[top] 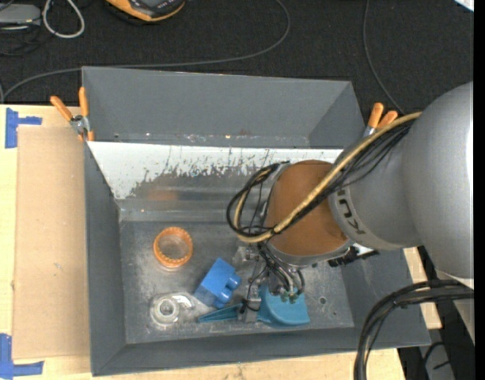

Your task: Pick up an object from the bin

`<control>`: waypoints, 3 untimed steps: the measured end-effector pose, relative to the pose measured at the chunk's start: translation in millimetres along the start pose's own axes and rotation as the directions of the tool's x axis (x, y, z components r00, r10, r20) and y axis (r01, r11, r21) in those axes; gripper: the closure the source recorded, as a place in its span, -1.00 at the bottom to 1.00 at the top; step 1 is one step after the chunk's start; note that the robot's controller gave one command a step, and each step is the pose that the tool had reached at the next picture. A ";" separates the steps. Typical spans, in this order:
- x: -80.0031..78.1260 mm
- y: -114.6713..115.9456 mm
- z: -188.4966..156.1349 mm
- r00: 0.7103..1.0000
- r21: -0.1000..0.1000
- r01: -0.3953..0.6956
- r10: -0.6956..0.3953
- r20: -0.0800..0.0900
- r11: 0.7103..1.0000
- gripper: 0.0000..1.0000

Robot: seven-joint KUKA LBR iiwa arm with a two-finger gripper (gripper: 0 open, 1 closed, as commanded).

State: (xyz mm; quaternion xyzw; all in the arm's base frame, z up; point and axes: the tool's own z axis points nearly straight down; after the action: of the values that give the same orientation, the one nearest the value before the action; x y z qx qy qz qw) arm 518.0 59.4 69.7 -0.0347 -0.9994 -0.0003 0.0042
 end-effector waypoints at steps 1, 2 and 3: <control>1.3 28.5 -0.2 1.000 -0.002 0.007 -0.007 0.001 1.000 -1.00; 1.7 16.5 -0.1 1.000 -0.001 -0.026 0.026 -0.002 1.000 -1.00; 1.1 28.7 -0.2 1.000 -0.002 0.007 -0.007 -0.001 1.000 -1.00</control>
Offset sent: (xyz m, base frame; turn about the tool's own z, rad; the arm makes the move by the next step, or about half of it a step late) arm -0.0006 0.0152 0.0003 0.0311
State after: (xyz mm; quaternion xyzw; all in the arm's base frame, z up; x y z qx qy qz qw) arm 518.9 88.1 69.9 -0.0312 -0.9995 -0.0014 0.0047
